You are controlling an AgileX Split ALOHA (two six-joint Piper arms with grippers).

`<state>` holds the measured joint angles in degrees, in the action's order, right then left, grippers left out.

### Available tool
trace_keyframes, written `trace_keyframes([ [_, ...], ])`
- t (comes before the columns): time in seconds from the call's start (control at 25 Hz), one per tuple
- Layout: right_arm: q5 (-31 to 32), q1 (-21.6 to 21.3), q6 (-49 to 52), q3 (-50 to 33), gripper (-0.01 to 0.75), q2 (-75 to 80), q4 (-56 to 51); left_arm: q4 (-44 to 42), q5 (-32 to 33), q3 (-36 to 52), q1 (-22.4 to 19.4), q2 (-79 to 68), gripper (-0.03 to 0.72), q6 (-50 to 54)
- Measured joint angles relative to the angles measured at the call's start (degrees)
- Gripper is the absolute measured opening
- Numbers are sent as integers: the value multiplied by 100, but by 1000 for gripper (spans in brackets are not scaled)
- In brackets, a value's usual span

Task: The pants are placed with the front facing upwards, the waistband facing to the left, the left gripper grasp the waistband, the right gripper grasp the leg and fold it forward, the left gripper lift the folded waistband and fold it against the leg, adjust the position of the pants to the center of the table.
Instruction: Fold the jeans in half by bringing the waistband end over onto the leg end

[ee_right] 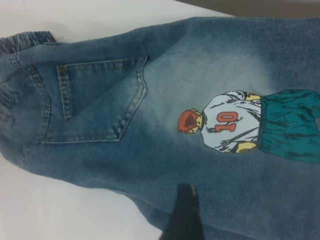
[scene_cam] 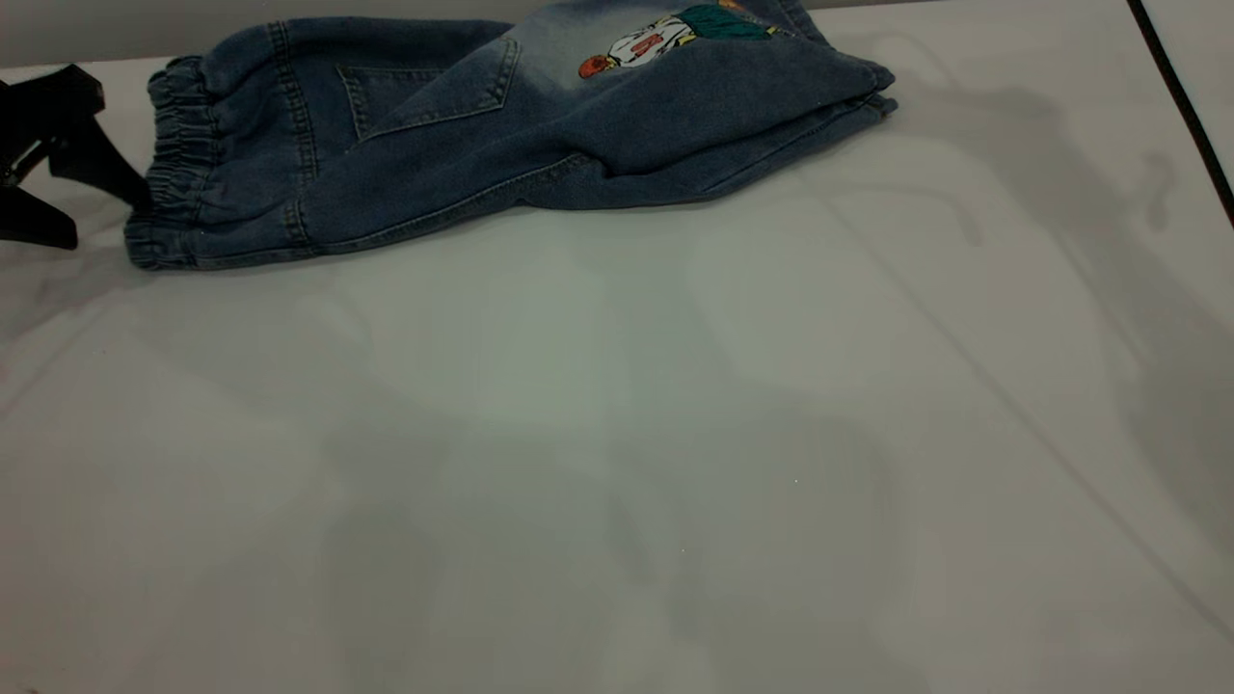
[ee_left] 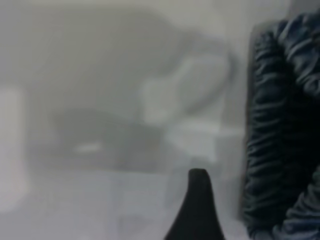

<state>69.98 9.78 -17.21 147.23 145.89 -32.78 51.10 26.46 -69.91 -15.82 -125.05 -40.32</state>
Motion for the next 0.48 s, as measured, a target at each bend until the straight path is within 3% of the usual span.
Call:
trace_keyframes([
  [0.48,0,0,-1,0,551,0,0,1037,-146,0,63,-86,581,-880],
])
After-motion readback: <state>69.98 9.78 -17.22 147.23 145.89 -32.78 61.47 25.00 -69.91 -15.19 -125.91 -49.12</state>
